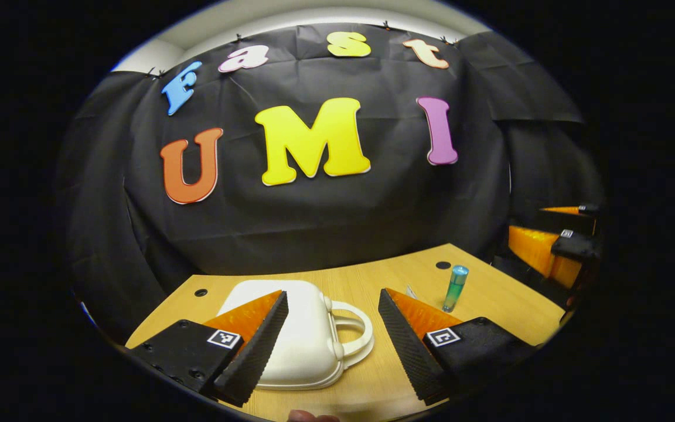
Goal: First open the suitcase, pack the skin care products into it, and then close the suitcase.
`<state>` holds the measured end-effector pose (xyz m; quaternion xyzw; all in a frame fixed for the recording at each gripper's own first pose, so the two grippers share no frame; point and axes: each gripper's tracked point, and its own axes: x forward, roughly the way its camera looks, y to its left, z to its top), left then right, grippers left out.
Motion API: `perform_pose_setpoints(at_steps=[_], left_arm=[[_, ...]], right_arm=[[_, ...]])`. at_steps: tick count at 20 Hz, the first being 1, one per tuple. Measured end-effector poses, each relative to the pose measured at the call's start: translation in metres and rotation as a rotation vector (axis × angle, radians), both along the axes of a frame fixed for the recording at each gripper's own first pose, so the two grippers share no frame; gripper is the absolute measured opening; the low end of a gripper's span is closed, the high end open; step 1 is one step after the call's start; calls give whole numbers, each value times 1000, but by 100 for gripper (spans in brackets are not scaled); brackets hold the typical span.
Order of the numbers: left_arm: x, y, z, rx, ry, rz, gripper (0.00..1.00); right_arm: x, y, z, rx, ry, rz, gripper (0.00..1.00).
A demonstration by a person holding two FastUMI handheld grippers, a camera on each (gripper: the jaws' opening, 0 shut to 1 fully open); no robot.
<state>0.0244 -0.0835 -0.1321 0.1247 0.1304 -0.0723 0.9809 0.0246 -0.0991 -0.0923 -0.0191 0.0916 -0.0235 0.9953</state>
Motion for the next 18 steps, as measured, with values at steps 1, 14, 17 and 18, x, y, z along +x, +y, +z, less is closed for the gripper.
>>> perform_pose_setpoints(at_steps=[1,14,17,18], left_arm=[[3,-6,-10,44,11,-25,99],[37,-17,-129,744,257,-248,97],[43,-6,-138,805,308,-224,93],[44,-2,-144,823,339,-219,92]], right_arm=[[2,-8,-3,0,9,-15,79],[-11,-79,-41,-10,113,-147,80],[-16,-80,-42,-19,110,-149,80],[-18,-78,-43,-21,112,-145,80]])
